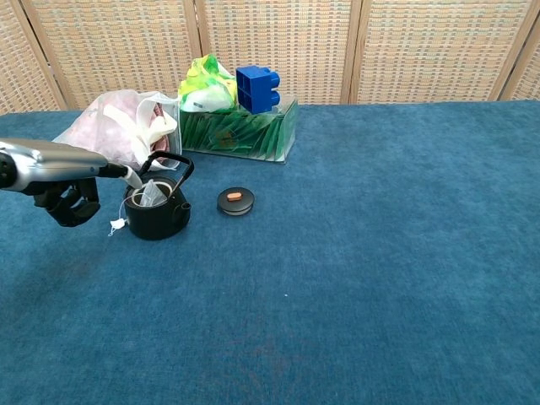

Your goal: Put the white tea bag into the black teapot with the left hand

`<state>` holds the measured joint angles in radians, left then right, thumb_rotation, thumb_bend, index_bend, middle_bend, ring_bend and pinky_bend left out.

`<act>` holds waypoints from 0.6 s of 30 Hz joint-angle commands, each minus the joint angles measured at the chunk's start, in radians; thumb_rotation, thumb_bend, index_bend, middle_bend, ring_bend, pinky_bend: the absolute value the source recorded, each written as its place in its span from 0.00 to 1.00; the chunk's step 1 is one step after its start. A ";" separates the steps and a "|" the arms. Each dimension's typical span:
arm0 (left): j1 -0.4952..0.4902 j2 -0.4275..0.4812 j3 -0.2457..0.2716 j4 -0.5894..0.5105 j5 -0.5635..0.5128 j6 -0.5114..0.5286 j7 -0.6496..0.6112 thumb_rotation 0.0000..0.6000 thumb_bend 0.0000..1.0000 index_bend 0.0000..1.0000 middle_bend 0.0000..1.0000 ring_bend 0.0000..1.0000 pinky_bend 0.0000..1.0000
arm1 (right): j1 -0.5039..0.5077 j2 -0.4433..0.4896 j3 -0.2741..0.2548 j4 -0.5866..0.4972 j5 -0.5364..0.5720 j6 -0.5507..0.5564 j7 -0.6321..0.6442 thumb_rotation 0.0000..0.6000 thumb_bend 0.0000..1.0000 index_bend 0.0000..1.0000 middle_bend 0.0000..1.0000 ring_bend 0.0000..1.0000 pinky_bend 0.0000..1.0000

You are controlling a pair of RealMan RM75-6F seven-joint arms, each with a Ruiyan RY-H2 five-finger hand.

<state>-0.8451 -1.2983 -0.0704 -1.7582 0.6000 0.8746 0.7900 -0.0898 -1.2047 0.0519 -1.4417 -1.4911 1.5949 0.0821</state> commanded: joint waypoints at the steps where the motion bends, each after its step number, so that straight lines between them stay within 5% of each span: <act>1: -0.026 -0.022 0.008 0.030 -0.028 -0.022 -0.004 1.00 0.66 0.10 0.77 0.68 0.70 | 0.000 0.000 0.000 0.001 0.001 -0.001 0.001 1.00 0.12 0.11 0.18 0.03 0.10; 18: -0.095 -0.053 0.053 0.057 -0.081 -0.037 -0.041 1.00 0.67 0.10 0.77 0.68 0.70 | -0.004 -0.001 0.000 0.005 0.005 -0.001 0.007 1.00 0.12 0.11 0.18 0.03 0.10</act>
<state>-0.9387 -1.3530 -0.0187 -1.6971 0.5161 0.8346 0.7542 -0.0939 -1.2060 0.0517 -1.4365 -1.4858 1.5943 0.0894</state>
